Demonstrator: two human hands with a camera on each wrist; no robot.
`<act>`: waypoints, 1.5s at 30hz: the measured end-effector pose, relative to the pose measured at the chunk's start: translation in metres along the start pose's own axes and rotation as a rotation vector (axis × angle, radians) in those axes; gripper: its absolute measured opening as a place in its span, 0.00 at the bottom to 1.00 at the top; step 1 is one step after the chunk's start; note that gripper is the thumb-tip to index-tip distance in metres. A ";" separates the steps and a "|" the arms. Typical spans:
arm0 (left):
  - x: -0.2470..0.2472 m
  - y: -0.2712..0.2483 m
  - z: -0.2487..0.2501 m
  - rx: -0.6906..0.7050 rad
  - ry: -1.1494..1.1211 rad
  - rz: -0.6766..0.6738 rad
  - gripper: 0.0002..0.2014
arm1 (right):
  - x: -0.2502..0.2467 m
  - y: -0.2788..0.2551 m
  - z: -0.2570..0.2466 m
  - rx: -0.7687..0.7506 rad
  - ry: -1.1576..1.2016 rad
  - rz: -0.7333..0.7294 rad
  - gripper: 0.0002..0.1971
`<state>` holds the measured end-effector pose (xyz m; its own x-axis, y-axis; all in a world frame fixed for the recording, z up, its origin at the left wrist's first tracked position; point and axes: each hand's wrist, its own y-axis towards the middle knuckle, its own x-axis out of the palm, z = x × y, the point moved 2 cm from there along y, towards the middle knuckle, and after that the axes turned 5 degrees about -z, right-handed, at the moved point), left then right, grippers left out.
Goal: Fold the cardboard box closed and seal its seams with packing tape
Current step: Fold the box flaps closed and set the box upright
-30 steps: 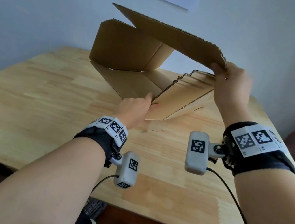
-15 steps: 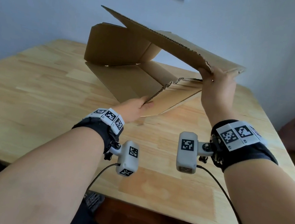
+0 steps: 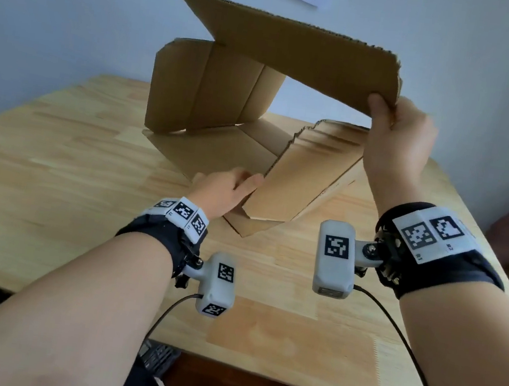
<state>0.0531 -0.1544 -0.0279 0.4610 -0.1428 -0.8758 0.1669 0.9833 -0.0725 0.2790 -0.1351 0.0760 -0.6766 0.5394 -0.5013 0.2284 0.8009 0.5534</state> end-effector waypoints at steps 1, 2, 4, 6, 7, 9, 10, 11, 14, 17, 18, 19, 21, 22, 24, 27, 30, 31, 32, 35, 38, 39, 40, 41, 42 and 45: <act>-0.004 -0.003 0.009 0.063 -0.048 0.008 0.35 | -0.001 0.001 -0.001 -0.004 -0.010 -0.010 0.18; -0.007 -0.005 0.019 0.132 -0.143 0.016 0.38 | 0.000 0.001 -0.002 -0.010 -0.025 -0.026 0.19; -0.010 -0.006 0.037 0.243 -0.282 0.059 0.37 | 0.003 -0.004 -0.004 -0.031 -0.058 -0.059 0.20; -0.011 0.001 0.046 0.266 -0.345 0.153 0.25 | 0.008 -0.008 -0.004 -0.060 -0.066 -0.071 0.14; -0.012 0.005 0.048 0.272 -0.386 0.188 0.20 | 0.009 -0.009 -0.004 -0.075 -0.062 -0.075 0.12; -0.012 0.011 0.048 0.285 -0.439 0.200 0.18 | 0.007 -0.009 -0.003 -0.121 -0.033 -0.106 0.12; -0.014 0.011 0.049 0.299 -0.447 0.199 0.20 | 0.005 -0.008 -0.002 -0.143 -0.023 -0.127 0.11; -0.015 0.011 0.050 0.310 -0.456 0.190 0.24 | 0.002 -0.007 -0.002 -0.156 -0.025 -0.143 0.10; -0.019 0.010 0.053 0.321 -0.522 0.183 0.34 | -0.005 -0.005 0.001 -0.128 -0.030 -0.167 0.13; -0.021 0.014 0.053 0.229 -0.665 0.261 0.36 | -0.010 -0.004 -0.001 -0.095 -0.023 -0.172 0.18; -0.022 0.016 0.054 0.194 -0.681 0.300 0.33 | -0.012 -0.004 -0.002 -0.081 -0.013 -0.159 0.17; -0.022 0.018 0.056 0.158 -0.662 0.347 0.29 | -0.014 -0.005 -0.002 -0.069 -0.001 -0.146 0.17; -0.020 0.023 0.062 0.071 -0.555 0.465 0.24 | -0.015 -0.010 -0.001 -0.074 0.008 -0.135 0.17; -0.017 0.025 0.062 0.020 -0.510 0.525 0.23 | -0.014 -0.014 0.000 -0.091 0.002 -0.143 0.15; -0.008 0.027 0.062 -0.064 -0.452 0.615 0.21 | -0.010 -0.024 -0.001 -0.136 -0.004 -0.170 0.11; 0.003 0.024 0.071 0.124 -0.383 0.609 0.19 | -0.010 -0.029 0.001 -0.163 0.018 -0.169 0.09; 0.010 0.016 0.092 0.381 -0.136 0.550 0.27 | -0.013 -0.020 0.006 -0.110 0.084 -0.146 0.08; 0.012 0.014 0.097 0.405 -0.039 0.515 0.30 | -0.013 -0.017 0.008 -0.085 0.108 -0.137 0.06; 0.016 0.013 0.101 0.409 0.052 0.466 0.33 | -0.012 -0.013 0.010 -0.059 0.132 -0.126 0.06; 0.028 0.013 0.099 0.365 0.186 0.244 0.35 | -0.010 -0.006 0.013 -0.014 0.133 -0.116 0.09; 0.031 0.016 0.096 0.340 0.189 0.209 0.35 | -0.011 -0.006 0.016 -0.050 0.099 -0.110 0.12; 0.031 0.018 0.096 0.337 0.188 0.226 0.35 | -0.012 -0.007 0.017 -0.070 0.108 -0.103 0.12; 0.030 0.020 0.099 0.332 0.183 0.233 0.35 | -0.012 -0.008 0.017 -0.090 0.122 -0.097 0.13; 0.030 0.022 0.102 0.327 0.174 0.229 0.34 | -0.013 -0.009 0.018 -0.104 0.138 -0.093 0.13; 0.031 0.023 0.105 0.320 0.157 0.217 0.34 | -0.015 -0.009 0.019 -0.109 0.154 -0.089 0.13; 0.033 0.026 0.116 0.317 0.110 0.156 0.34 | -0.022 -0.007 0.022 -0.108 0.192 -0.054 0.17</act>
<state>0.1742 -0.1464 -0.0035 0.4089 0.0363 -0.9119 0.3717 0.9060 0.2027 0.3075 -0.1468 0.0684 -0.8093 0.4286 -0.4018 0.1189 0.7892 0.6025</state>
